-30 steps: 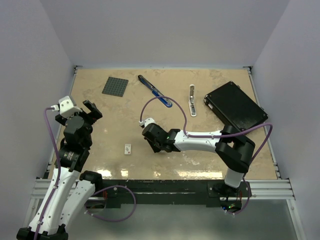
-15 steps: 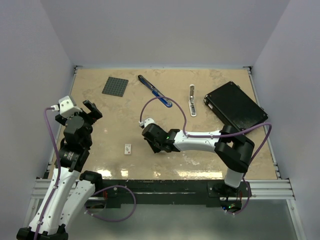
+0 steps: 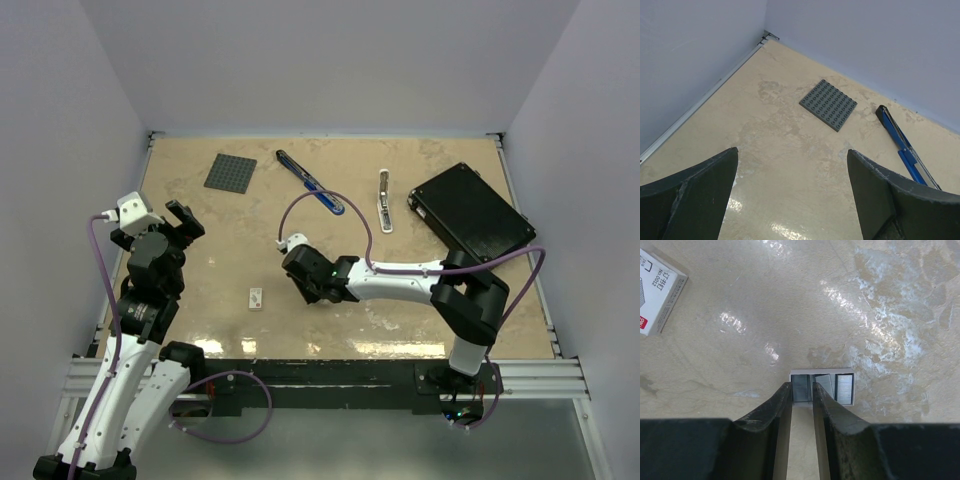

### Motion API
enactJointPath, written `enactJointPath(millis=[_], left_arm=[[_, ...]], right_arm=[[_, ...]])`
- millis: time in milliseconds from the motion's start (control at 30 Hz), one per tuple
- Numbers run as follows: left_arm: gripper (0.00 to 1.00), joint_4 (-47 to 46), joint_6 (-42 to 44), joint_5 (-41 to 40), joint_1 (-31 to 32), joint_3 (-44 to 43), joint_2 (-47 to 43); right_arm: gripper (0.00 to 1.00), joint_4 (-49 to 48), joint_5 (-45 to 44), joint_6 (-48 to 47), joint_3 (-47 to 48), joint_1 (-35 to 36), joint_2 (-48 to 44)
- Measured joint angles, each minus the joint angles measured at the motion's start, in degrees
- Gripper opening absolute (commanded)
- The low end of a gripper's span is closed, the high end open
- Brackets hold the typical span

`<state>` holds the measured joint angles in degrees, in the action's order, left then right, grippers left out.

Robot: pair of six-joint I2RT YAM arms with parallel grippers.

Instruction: Unload the staples from the stapler

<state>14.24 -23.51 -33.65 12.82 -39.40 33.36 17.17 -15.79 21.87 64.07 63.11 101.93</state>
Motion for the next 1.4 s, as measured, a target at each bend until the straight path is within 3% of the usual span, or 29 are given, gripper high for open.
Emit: enactJointPath(millis=[167,367,400,433,533,667,867,1167,1233,1400], left_arm=[[0.94,0.0,0.0,0.0,0.0,0.0,0.0],[0.94,0.0,0.0,0.0,0.0,0.0,0.0],[0.95,0.0,0.0,0.1,0.0,0.0,0.1],[0.95,0.0,0.0,0.2,0.0,0.0,0.1],[0.95,0.0,0.0,0.4,0.0,0.0,0.5],[0.95,0.0,0.0,1.1,0.0,0.0,1.6],[0.90,0.0,-0.1,6.6,0.9,0.0,6.5],[0.78,11.5,-2.8,16.9,1.1,-0.1,19.3],[0.65,12.2,-4.2,19.1,1.1,0.2,19.3],[0.55,13.7,-8.7,25.4,1.1,1.4,22.7]], right_arm=[[0.29,0.2,-0.2,0.0,1.2,0.0,0.0],[0.40,0.5,-1.3,0.0,2.0,0.0,0.0],[0.44,0.9,-1.5,0.0,2.2,0.0,0.0],[0.56,1.3,-1.7,0.0,2.4,0.0,0.0],[0.68,1.7,-2.9,0.2,2.8,-0.2,0.0],[0.98,2.2,-5.6,1.0,2.8,-0.6,-0.8],[0.99,2.1,-10.5,3.1,2.4,-2.1,-6.4],[0.98,-4.4,-5.2,3.2,-8.1,-7.0,-17.5],[0.98,-5.6,-4.0,2.8,-9.8,-7.2,-19.5],[0.98,-7.8,-2.6,1.3,-10.5,-7.0,-21.6]])
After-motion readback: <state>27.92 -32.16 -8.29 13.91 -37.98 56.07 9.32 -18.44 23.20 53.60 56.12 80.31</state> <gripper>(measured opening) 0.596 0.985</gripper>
